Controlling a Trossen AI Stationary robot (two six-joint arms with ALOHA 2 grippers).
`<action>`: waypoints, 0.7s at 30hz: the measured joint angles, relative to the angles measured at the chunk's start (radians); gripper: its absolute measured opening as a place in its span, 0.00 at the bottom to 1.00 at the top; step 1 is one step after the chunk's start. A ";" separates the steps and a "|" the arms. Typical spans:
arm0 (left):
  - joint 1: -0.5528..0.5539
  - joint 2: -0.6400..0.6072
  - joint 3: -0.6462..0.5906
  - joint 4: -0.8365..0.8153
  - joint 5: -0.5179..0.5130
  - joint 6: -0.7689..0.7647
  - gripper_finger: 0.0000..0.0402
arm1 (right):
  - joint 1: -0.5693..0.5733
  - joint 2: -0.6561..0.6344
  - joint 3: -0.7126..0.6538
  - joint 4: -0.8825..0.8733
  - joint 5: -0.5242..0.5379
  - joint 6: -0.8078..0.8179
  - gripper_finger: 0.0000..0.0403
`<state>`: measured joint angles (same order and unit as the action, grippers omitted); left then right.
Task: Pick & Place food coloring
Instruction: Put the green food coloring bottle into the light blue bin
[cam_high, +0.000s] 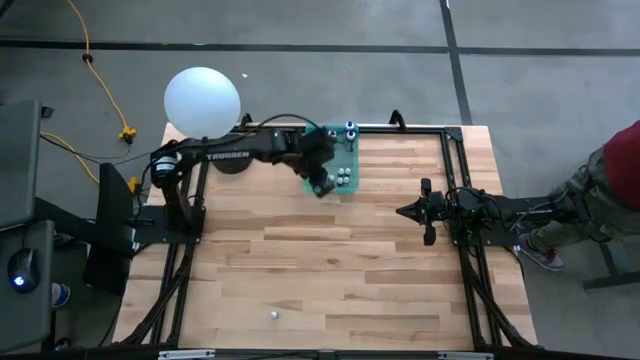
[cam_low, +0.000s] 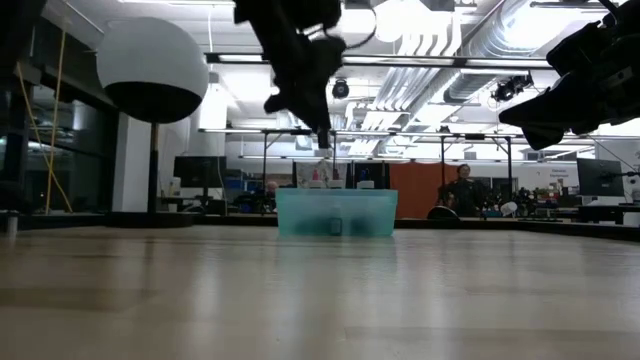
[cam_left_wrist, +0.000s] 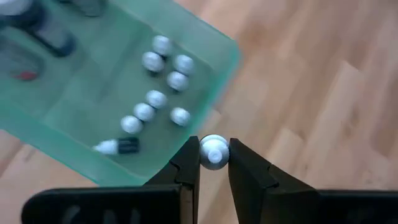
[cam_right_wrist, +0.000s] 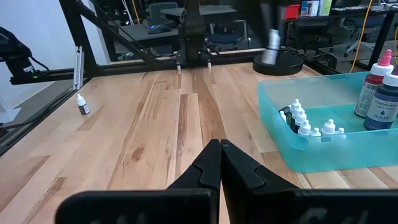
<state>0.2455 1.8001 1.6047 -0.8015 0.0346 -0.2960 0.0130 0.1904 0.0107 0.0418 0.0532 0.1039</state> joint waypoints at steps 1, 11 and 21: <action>0.013 0.011 0.000 0.012 -0.007 -0.013 0.13 | 0.000 0.000 0.000 0.000 0.000 0.000 0.00; 0.072 0.112 0.000 0.098 -0.070 -0.157 0.13 | 0.000 0.000 0.000 0.000 0.000 0.000 0.00; 0.083 0.153 -0.001 0.134 -0.283 -0.214 0.13 | 0.000 0.000 0.000 0.000 0.000 0.000 0.00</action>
<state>0.3288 1.9535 1.6040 -0.6673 -0.2484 -0.5101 0.0132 0.1905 0.0109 0.0418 0.0532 0.1040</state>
